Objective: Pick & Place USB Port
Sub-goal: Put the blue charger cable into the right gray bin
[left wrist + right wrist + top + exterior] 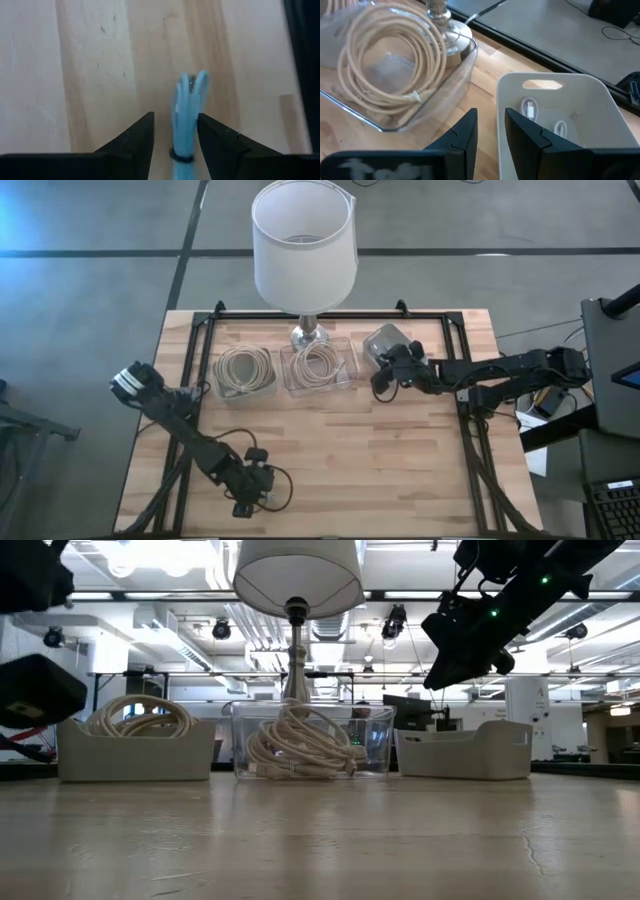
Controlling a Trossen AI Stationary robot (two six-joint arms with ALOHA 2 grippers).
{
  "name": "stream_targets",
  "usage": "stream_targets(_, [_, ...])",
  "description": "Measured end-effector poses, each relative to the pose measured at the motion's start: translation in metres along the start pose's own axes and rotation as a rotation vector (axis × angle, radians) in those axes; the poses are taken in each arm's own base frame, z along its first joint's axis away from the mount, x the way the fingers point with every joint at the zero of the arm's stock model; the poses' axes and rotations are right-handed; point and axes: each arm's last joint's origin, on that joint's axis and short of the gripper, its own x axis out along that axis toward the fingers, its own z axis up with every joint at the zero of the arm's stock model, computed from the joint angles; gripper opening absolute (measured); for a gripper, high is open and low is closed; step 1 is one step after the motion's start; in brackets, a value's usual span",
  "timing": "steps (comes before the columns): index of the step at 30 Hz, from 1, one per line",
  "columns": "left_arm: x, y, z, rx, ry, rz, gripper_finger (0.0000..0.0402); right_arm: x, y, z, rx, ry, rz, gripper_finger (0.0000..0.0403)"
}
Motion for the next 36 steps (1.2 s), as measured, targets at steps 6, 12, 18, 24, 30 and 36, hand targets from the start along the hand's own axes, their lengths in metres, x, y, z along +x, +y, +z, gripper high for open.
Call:
stream_targets(6, [0.009,0.001,0.000,0.011,0.017,0.020,0.0151,-0.001,0.004,0.006,-0.006,-0.056,0.033,0.0094])
stream_targets(12, [0.008,0.003,0.000,0.009,0.010,0.033,0.0117,-0.011,0.022,0.012,-0.104,-0.134,0.218,0.0098])
stream_targets(18, [0.005,0.007,0.004,0.001,-0.026,0.061,0.0037,-0.028,0.044,0.013,-0.261,-0.212,0.483,0.0117])
stream_targets(24, [0.000,0.017,0.021,-0.032,-0.125,0.156,0.0027,-0.048,0.061,0.016,-0.346,-0.355,0.653,0.0143])
stream_targets(30, [-0.020,0.019,0.058,0.023,-0.305,0.103,0.0056,-0.057,0.068,0.014,-0.397,-0.399,0.714,0.0164])
stream_targets(36, [-0.045,0.019,0.103,0.205,-0.536,0.088,0.0035,-0.058,0.068,0.014,-0.392,-0.399,0.729,0.0171])
